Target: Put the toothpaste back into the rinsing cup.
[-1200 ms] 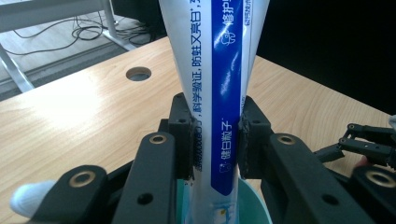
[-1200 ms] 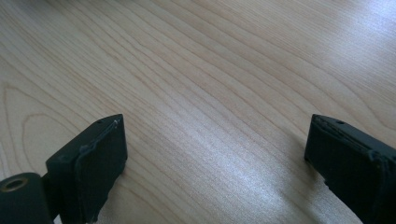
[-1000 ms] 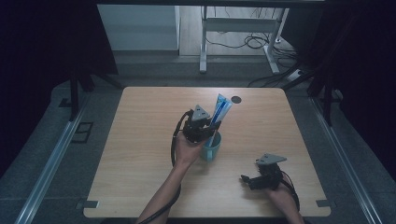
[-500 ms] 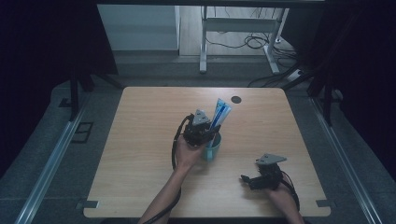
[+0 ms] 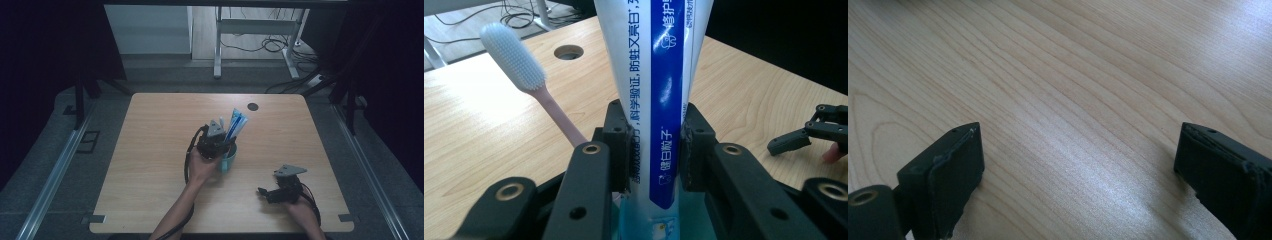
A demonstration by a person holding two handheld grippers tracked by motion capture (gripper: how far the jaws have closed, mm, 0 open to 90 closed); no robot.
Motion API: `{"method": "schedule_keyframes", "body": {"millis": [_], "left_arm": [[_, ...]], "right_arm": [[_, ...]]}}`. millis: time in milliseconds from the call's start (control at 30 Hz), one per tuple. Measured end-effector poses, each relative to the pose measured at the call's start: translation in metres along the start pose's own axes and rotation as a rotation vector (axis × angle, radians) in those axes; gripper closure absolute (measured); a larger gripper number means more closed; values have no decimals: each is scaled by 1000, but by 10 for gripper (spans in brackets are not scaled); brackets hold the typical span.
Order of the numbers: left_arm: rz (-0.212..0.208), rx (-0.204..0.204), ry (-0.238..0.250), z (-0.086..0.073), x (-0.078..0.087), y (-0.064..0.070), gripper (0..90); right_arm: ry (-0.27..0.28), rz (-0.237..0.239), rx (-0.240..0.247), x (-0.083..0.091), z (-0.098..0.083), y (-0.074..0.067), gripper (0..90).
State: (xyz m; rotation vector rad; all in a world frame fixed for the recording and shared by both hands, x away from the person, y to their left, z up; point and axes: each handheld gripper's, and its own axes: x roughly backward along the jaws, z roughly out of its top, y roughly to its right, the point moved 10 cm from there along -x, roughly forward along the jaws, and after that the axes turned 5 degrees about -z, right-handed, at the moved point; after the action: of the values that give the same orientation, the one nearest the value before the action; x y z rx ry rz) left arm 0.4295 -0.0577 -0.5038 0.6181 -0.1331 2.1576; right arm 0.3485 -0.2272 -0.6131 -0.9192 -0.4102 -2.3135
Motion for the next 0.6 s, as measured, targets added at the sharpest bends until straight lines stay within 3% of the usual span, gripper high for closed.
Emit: {"method": "schedule_keyframes", "body": {"millis": [300, 600], "left_arm": [[7, -8, -19, -6, -4, 0, 703], [10, 9, -31, -13, -5, -4, 684]], "right_arm": [[0, 0, 0, 0, 0, 0, 57], [0, 0, 0, 0, 0, 0, 57]]}}
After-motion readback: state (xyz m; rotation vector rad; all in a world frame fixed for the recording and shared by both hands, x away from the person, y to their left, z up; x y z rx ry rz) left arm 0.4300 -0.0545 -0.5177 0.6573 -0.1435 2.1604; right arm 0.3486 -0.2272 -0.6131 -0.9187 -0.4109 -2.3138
